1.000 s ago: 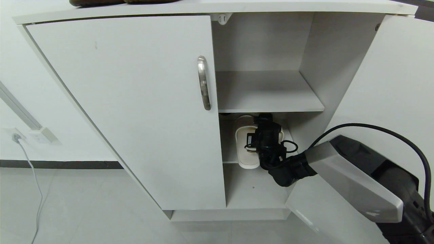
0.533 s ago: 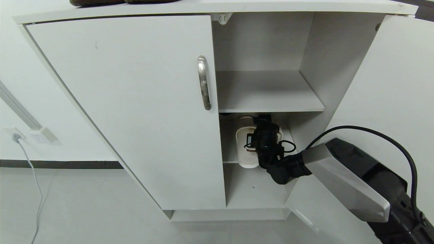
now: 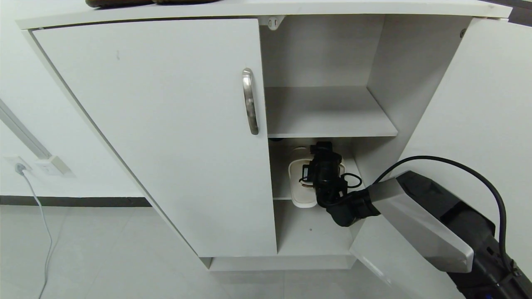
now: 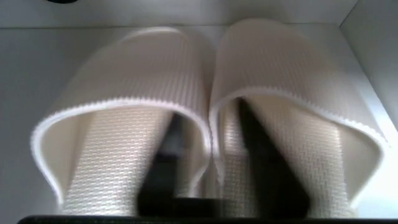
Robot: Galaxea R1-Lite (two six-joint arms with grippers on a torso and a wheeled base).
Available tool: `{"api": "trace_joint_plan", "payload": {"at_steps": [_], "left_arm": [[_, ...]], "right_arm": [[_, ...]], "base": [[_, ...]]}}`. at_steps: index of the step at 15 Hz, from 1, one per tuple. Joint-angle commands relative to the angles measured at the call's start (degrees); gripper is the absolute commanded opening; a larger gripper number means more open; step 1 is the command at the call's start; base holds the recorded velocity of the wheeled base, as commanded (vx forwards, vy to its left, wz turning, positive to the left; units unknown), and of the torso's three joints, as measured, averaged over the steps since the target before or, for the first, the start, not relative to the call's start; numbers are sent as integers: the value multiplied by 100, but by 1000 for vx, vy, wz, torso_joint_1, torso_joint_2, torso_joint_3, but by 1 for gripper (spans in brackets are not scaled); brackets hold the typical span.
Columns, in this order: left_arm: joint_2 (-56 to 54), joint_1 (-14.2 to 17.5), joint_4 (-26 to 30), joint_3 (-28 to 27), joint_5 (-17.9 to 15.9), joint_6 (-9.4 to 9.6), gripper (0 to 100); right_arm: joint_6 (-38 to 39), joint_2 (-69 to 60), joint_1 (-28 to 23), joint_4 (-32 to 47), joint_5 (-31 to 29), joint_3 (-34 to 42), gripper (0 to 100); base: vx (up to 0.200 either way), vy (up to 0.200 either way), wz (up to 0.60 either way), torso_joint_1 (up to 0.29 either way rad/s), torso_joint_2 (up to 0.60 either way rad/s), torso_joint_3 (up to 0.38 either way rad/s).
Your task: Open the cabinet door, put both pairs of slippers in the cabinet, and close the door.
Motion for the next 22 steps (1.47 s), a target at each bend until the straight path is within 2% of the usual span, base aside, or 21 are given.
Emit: {"api": "trace_joint_plan", "payload": {"at_steps": [1,6,10,11,12,15,22], "left_arm": [[0,-1,-1,-1,-6,2,0],[0,-1,-1,-1,-6,2,0],[0,-1,-1,-1,-6,2,0],[0,-1,-1,-1,-6,2,0],[0,-1,-1,-1,-6,2,0],[0,-1,-1,-1,2,-25,0],[0,-1,-1,-1,2,-25,0]], "right_arm": [[-5,-59,10,-46,-1,118,100],[-31,-798,98,-538,-1,1313,100],[-40,-1914,379,-1611,-1,3625,100],[-40,-2019,414,-1707,-10,3871,100],[-40,-2266,520,-2033,-36,4539,100],[-23,-2898,915,-2771,-36,5743,100],[-102,-3030,1144,-2780,-45,5840,100]], "base": [[0,0,0,0,0,0],[0,0,0,0,0,0],[0,0,0,0,0,0],[0,0,0,0,0,0],[0,0,0,0,0,0],[0,0,0,0,0,0],[-29,0,0,0,1,1]]}}
